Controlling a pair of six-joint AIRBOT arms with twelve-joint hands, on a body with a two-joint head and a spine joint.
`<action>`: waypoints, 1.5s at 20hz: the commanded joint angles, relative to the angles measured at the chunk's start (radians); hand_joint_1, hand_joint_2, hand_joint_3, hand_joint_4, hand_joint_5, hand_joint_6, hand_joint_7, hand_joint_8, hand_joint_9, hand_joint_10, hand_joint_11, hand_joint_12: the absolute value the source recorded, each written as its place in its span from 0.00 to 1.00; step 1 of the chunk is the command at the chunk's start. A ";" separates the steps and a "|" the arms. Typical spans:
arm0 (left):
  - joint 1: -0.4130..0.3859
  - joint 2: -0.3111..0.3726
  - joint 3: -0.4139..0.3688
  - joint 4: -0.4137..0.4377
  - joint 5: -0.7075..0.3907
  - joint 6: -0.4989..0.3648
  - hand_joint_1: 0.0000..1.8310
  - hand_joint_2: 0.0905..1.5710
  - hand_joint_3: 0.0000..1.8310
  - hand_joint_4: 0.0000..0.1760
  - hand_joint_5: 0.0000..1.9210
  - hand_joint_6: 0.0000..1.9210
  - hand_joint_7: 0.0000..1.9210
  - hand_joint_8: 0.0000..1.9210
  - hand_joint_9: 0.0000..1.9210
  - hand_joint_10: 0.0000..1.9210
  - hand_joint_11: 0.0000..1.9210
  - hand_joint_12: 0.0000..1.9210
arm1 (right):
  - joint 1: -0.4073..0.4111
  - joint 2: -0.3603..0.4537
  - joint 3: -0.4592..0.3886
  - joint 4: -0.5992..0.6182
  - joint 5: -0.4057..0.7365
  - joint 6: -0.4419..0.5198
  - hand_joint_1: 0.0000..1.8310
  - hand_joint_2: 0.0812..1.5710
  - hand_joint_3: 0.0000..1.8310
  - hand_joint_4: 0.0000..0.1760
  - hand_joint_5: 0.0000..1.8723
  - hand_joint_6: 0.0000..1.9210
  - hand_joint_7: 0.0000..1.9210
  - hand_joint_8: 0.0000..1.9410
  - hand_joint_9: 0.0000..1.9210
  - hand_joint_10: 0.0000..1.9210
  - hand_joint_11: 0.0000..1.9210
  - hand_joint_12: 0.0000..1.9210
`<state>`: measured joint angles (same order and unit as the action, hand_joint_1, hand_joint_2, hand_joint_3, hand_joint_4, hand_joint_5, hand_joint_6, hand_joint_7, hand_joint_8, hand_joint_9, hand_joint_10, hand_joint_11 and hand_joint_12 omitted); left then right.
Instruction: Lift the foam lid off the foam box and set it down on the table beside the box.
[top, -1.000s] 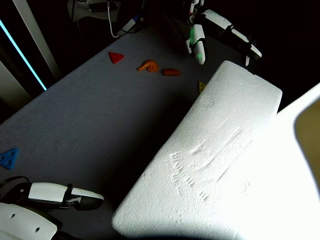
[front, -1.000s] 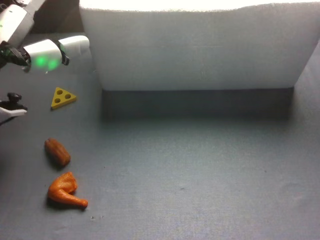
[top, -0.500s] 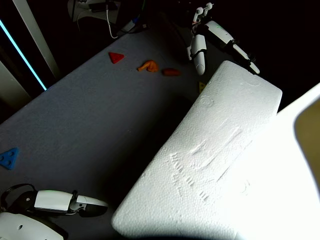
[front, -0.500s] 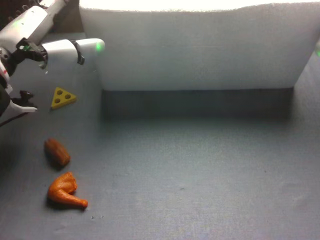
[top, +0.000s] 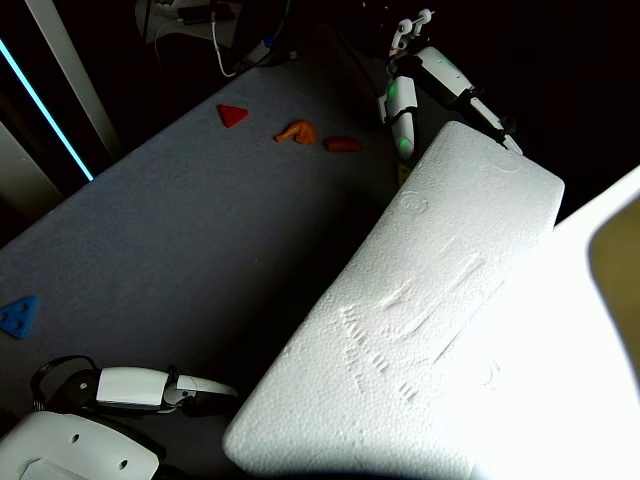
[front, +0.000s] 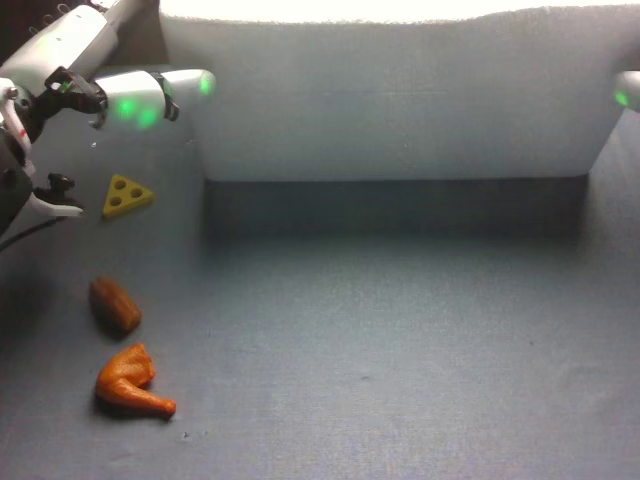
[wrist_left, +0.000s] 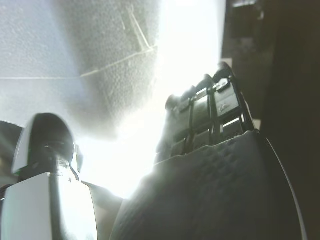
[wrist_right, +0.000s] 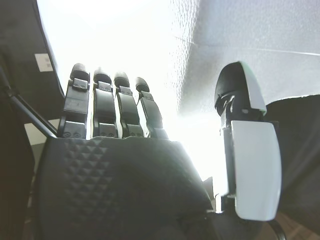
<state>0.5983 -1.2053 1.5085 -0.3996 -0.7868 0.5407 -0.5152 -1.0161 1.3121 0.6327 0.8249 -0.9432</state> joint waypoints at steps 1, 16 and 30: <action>-0.013 0.002 0.011 0.009 -0.107 -0.010 0.29 0.66 0.00 0.00 0.01 0.00 0.00 0.00 0.00 0.00 0.00 0.15 | 0.014 0.014 0.013 -0.017 0.123 0.008 0.28 0.70 0.00 0.00 0.00 0.00 0.00 0.00 0.00 0.00 0.00 0.00; -0.030 -0.042 0.045 0.048 -0.086 -0.053 0.25 0.70 0.00 0.00 0.15 0.01 0.02 0.00 0.00 0.00 0.00 0.11 | 0.025 -0.010 0.028 -0.067 0.128 0.067 0.30 0.77 0.00 0.00 0.08 0.02 0.06 0.01 0.04 0.02 0.00 0.19; -0.024 -0.024 0.015 0.070 -0.153 -0.066 0.24 0.73 0.00 0.00 0.17 0.00 0.02 0.00 0.01 0.00 0.00 0.17 | 0.025 -0.003 -0.004 -0.115 0.191 0.096 0.32 0.80 0.00 0.00 0.00 0.51 0.11 0.01 0.00 0.22 0.00 0.35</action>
<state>0.5838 -1.2324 1.5311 -0.3779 -0.8082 0.4908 -0.5011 -1.0260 1.3106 0.5823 0.8951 -0.8608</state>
